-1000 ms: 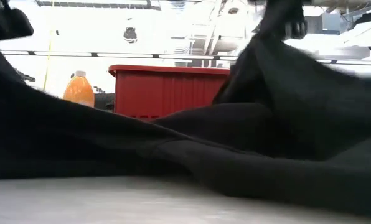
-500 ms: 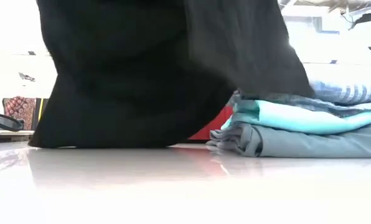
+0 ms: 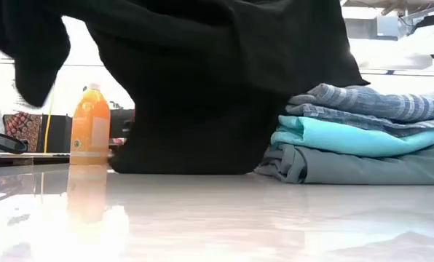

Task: Fold Laundry from Bin
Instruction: Fold the black shirt

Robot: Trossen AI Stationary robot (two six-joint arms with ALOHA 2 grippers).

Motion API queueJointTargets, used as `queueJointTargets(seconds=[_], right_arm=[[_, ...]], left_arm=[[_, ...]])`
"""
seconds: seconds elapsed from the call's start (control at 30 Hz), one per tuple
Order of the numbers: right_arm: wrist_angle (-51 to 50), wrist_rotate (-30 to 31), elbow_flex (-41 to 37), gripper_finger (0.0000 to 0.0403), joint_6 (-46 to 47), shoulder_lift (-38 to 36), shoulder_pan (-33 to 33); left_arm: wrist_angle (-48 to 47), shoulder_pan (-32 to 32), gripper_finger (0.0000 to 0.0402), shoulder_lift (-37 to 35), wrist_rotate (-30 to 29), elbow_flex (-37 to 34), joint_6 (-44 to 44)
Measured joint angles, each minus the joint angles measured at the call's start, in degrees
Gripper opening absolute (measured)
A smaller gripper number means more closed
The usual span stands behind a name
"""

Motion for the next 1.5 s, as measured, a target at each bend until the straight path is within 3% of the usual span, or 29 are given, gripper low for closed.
queueJointTargets(seconds=[0.27, 0.43, 0.57, 0.7, 0.83, 1.03, 1.17, 1.33, 1.5], right_arm=[[-0.15, -0.04, 0.0, 0.0021, -0.26, 0.19, -0.02], [-0.18, -0.07, 0.0, 0.0021, -0.42, 0.11, -0.02], [-0.51, -0.07, 0.0, 0.0021, -0.42, 0.06, -0.02], [-1.33, -0.07, 0.0, 0.0021, -0.42, 0.09, -0.02], [-2.05, -0.11, 0.0, 0.0021, -0.4, 0.26, -0.02], [-2.45, -0.24, 0.0, 0.0021, -0.39, 0.24, -0.02], [-2.97, -1.36, 0.0, 0.0021, -0.36, 0.24, -0.04], [-3.49, -2.83, 0.0, 0.0021, -0.37, 0.51, -0.04], [-4.45, -3.39, 0.0, 0.0021, -0.35, 0.52, -0.04]], left_arm=[[-18.67, -0.01, 0.0063, 0.3, 2.97, -0.06, -14.65], [-23.5, -0.02, 0.0119, 0.32, 1.98, -0.06, -18.09], [-16.93, 0.03, 0.0145, 3.21, -3.57, -2.16, -16.98], [-3.32, 0.01, 0.0151, 10.05, -2.27, -8.44, -8.41], [5.85, 0.11, 0.0151, 18.53, -7.58, -12.19, -1.74], [9.61, 0.11, 0.0151, 29.47, -11.63, -11.34, 7.31], [10.18, 0.19, 0.0151, 34.45, -17.61, -10.9, 2.76], [10.98, 1.76, 0.0168, 40.24, -14.5, -10.9, -2.45], [11.19, 3.86, 0.0216, 43.73, -14.15, -10.86, -8.7]])
